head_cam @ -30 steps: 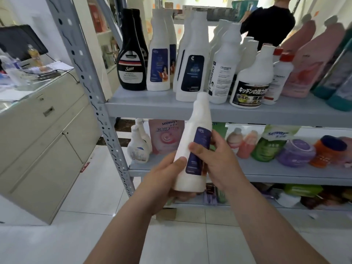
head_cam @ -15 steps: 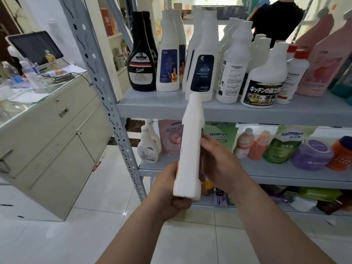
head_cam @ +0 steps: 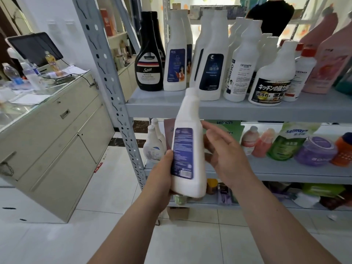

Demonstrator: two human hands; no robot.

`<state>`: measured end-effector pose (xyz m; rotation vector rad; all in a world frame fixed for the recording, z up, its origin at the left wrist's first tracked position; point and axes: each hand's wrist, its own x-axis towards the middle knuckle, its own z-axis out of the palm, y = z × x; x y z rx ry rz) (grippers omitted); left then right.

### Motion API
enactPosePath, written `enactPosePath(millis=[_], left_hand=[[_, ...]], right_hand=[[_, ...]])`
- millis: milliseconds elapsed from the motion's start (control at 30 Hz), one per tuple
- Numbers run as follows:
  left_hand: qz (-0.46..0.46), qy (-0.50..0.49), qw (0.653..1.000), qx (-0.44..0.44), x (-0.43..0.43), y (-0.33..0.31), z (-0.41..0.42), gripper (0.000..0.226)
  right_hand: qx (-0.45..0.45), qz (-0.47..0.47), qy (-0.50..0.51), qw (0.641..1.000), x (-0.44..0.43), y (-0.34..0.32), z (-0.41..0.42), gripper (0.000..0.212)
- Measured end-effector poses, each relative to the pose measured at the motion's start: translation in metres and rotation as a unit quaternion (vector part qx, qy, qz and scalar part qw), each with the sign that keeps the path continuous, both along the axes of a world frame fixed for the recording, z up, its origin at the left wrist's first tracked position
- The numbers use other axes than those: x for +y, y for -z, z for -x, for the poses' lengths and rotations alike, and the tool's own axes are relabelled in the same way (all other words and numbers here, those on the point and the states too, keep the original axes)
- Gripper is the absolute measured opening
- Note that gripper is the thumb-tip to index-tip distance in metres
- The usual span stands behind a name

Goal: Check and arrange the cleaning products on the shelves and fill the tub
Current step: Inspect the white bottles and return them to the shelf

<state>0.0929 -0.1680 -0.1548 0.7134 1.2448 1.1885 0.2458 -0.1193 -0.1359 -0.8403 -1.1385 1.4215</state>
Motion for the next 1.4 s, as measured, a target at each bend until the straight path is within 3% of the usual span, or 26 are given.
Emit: enactPosePath(millis=[100,167,267,400,500,567,667,833,933,1067,1300,1400], left_hand=[[0.026,0.057,0.971,-0.233,-0.005,-0.004,-0.003,0.028],[0.019,0.099,0.952,-0.289,-0.009,-0.004,-0.005,0.031],[-0.015,0.127,0.943,-0.308,-0.012,-0.003,-0.005,0.033],[0.007,0.071,0.960,-0.270,-0.008,0.003,-0.005,0.031],[0.012,0.004,0.990,-0.143,-0.005,0.005,-0.005,0.038],[-0.020,-0.004,0.997,-0.071,-0.008,-0.001,-0.005,0.030],[-0.049,-0.027,0.995,-0.080,-0.014,-0.008,-0.009,0.025],[-0.080,-0.003,0.992,-0.092,-0.021,-0.015,-0.018,0.038],[-0.104,0.019,0.992,-0.069,-0.022,-0.014,-0.019,0.040],[-0.114,0.033,0.992,-0.033,-0.022,-0.012,-0.017,0.035],[-0.119,-0.015,0.986,0.118,-0.013,-0.003,0.004,0.018],[-0.058,-0.050,0.997,0.017,-0.009,-0.002,0.016,0.021]], right_hand=[[-0.030,-0.029,-0.026,0.999,-0.004,-0.002,0.004,0.035],[-0.053,-0.054,-0.032,0.997,-0.006,0.000,0.007,0.040],[-0.056,-0.068,-0.034,0.996,-0.009,-0.001,0.009,0.044],[-0.057,-0.072,-0.050,0.994,-0.011,-0.001,0.009,0.036],[-0.081,-0.053,-0.070,0.993,-0.011,0.003,0.010,0.039],[-0.124,-0.033,-0.045,0.991,-0.008,0.010,0.012,0.032],[-0.154,0.024,0.028,0.987,0.000,0.024,0.014,0.024],[0.036,0.170,0.035,0.984,0.004,0.034,0.012,0.035],[0.121,0.206,0.018,0.971,0.002,0.033,0.009,0.039],[0.131,0.197,0.014,0.972,0.001,0.031,0.011,0.039],[-0.016,0.051,0.027,0.998,-0.007,0.027,0.024,0.029],[0.022,0.037,-0.021,0.999,-0.010,0.019,0.032,0.035]])
